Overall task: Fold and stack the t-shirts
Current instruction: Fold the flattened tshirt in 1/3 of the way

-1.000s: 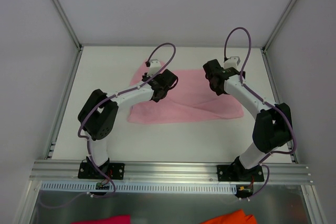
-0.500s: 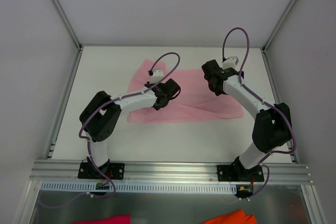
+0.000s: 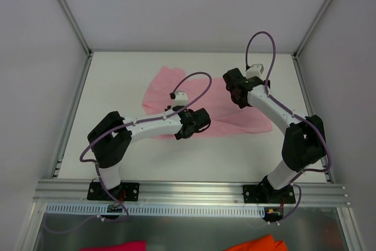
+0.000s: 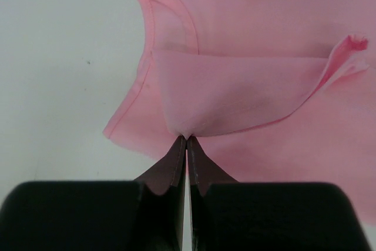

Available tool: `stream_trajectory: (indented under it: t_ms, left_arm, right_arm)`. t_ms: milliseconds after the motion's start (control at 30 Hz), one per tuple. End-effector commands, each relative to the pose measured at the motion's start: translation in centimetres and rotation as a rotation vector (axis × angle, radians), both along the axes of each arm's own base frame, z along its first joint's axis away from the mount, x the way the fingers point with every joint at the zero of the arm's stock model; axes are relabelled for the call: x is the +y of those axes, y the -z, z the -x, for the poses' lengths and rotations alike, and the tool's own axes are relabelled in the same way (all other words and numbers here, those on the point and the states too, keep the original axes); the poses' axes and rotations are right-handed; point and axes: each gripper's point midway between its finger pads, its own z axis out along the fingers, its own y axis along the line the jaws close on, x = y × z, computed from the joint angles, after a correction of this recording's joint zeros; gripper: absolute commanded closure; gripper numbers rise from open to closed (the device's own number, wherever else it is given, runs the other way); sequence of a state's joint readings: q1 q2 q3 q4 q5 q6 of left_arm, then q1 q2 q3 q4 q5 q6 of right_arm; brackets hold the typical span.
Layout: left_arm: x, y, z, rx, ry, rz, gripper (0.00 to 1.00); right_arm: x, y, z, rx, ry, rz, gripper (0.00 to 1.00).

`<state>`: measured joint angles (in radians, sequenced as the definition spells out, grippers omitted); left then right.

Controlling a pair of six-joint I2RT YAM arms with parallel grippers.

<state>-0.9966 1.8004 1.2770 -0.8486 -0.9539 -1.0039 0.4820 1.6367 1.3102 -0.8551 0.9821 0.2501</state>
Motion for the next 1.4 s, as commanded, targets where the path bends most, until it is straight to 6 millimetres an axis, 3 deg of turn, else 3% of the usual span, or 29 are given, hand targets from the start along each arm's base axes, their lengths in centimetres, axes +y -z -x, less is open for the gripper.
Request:
stream_trajectory:
  t_ms: [0,100,200,233,333,600,700,733,767,800,900,1000,1133,1367]
  left_arm:
    - [1.8,-1.6,2.7,-0.027,-0.053,-0.030,1.00]
    - [1.8,-1.4,4.6,-0.031,-0.044,-0.037,1.00]
    - [1.9,-0.7,5.0,-0.026,-0.043,-0.028,0.54]
    - [1.9,-0.3,4.9,-0.030,-0.044,-0.022,0.22]
    - [1.7,-0.1,4.9,-0.036,-0.044,-0.012,0.01]
    - [0.4,-2.0,2.9,-0.106,-0.004,-0.025,0.03]
    - [0.1,-1.3,0.8,-0.069,0.015,-0.035,0.03]
    - [-0.4,-1.0,-0.7,-0.088,-0.001,0.017,0.06]
    - [0.0,0.0,-1.1,-0.074,0.008,0.021,0.10]
    - [-0.1,1.0,-1.3,-0.011,0.043,0.039,0.26]
    - [1.0,3.1,-2.7,-0.003,0.017,0.099,0.57]
    - [1.3,4.3,-3.2,0.017,0.008,0.089,0.76]
    - [0.5,5.6,-3.4,0.044,0.024,0.090,0.91]
    - [1.3,7.0,-2.4,0.079,0.022,0.083,0.93]
  right_arm:
    - [0.3,-1.1,-0.1,-0.026,0.001,0.005,0.35]
    - [0.7,-1.3,-0.1,-0.028,-0.008,0.006,0.35]
    - [1.0,-1.2,0.1,-0.024,-0.015,0.012,0.34]
    - [1.1,-1.2,0.1,-0.021,-0.019,0.013,0.35]
    - [1.1,-1.2,0.2,-0.019,-0.019,0.034,0.34]
    - [1.5,-1.2,-0.4,-0.027,-0.026,0.023,0.34]
    - [2.4,-1.0,-1.1,-0.033,-0.060,-0.020,0.34]
    - [2.7,-1.0,-1.2,-0.034,-0.078,-0.039,0.35]
    - [3.0,-0.9,-1.4,-0.034,-0.096,-0.061,0.35]
    - [3.7,-0.4,-1.5,-0.025,-0.123,-0.096,0.37]
    - [3.9,-0.3,-1.0,-0.033,-0.143,-0.142,0.40]
    - [4.6,-0.2,-0.1,-0.057,-0.174,-0.222,0.44]
    - [4.4,-0.7,1.0,-0.068,-0.188,-0.238,0.49]
    - [5.7,1.3,2.9,0.003,-0.233,-0.342,0.55]
